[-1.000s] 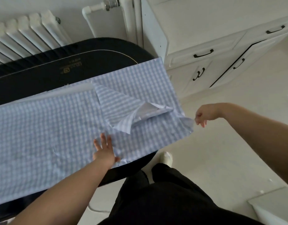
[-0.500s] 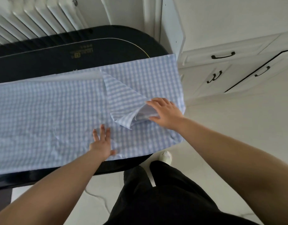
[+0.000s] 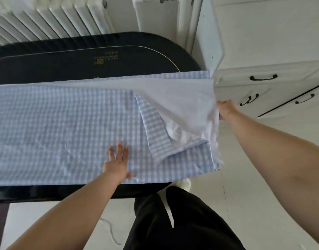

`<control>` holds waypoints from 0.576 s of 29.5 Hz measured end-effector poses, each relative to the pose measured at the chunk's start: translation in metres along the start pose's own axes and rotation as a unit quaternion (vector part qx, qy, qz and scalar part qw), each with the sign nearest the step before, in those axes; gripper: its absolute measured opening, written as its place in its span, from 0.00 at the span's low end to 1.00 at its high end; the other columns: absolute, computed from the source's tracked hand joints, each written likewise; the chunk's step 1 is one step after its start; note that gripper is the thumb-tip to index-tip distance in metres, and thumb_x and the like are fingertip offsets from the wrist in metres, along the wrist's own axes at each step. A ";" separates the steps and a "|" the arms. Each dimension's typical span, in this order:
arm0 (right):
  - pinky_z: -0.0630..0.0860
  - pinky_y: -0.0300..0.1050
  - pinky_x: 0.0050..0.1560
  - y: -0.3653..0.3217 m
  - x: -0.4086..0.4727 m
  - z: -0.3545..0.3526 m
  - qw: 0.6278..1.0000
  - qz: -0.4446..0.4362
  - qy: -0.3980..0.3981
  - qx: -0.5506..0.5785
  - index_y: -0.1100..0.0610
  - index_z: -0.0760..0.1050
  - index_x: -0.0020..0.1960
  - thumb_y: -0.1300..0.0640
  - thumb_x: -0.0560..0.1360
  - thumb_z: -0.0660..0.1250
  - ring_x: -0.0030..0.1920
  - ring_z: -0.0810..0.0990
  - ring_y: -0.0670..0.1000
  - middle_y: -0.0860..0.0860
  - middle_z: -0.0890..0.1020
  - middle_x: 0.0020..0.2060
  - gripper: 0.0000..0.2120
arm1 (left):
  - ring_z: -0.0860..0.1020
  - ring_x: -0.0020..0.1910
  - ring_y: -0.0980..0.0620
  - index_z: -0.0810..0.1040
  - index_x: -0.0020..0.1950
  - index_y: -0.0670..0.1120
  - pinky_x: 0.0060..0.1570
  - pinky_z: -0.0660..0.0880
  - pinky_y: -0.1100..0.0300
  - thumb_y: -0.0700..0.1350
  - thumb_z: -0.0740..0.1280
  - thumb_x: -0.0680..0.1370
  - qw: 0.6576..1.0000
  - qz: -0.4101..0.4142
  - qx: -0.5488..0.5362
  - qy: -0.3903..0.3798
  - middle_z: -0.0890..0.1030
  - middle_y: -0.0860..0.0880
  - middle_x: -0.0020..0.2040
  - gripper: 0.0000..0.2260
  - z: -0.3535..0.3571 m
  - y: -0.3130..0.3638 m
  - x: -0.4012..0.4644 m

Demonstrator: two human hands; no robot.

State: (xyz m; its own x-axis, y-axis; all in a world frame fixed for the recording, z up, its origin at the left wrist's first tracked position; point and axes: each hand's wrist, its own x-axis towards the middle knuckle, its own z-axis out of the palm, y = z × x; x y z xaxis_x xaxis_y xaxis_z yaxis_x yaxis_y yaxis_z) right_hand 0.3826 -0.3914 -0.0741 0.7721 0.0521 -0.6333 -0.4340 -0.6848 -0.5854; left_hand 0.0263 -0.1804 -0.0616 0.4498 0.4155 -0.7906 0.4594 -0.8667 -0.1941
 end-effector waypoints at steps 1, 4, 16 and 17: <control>0.76 0.47 0.37 0.005 -0.001 0.006 1.000 0.001 -0.022 -0.015 0.62 0.73 0.54 0.51 0.77 0.63 0.44 0.76 0.57 0.61 0.78 0.47 0.14 | 0.33 0.73 0.35 0.23 0.70 0.46 0.56 0.75 0.52 0.64 0.60 0.76 1.000 0.003 0.003 0.004 0.20 0.44 0.66 0.48 0.000 0.000 0.000; 0.70 0.40 0.36 0.017 -0.005 0.019 0.993 -0.075 0.005 -0.087 0.61 0.75 0.45 0.59 0.75 0.66 0.45 0.74 0.53 0.56 0.76 0.40 0.05 | 0.33 0.73 0.35 0.23 0.70 0.45 0.55 0.76 0.54 0.65 0.59 0.76 1.000 0.012 0.009 0.008 0.20 0.43 0.66 0.48 0.000 -0.001 -0.002; 0.70 0.46 0.49 0.015 0.012 0.033 0.997 -0.024 0.055 -0.041 0.61 0.74 0.58 0.42 0.73 0.65 0.56 0.78 0.59 0.60 0.80 0.53 0.24 | 0.40 0.77 0.44 0.39 0.78 0.48 0.73 0.53 0.43 0.49 0.61 0.79 0.987 0.020 -0.123 0.099 0.34 0.48 0.77 0.36 -0.040 0.012 0.008; 0.70 0.45 0.49 0.011 0.013 0.035 0.997 -0.037 0.055 -0.048 0.61 0.73 0.60 0.44 0.73 0.66 0.57 0.77 0.59 0.59 0.79 0.56 0.24 | 0.41 0.77 0.45 0.40 0.78 0.49 0.73 0.54 0.44 0.48 0.60 0.80 0.979 0.033 -0.138 0.146 0.36 0.49 0.78 0.34 -0.053 0.016 0.014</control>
State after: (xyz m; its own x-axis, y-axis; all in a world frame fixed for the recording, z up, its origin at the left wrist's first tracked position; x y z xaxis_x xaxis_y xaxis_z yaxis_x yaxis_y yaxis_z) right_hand 0.3712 -0.3725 -0.1066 0.8487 0.0287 -0.5281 -0.3317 -0.7489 -0.5737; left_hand 0.0809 -0.1735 -0.0451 0.6667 0.4581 -0.5880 0.5939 -0.8031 0.0477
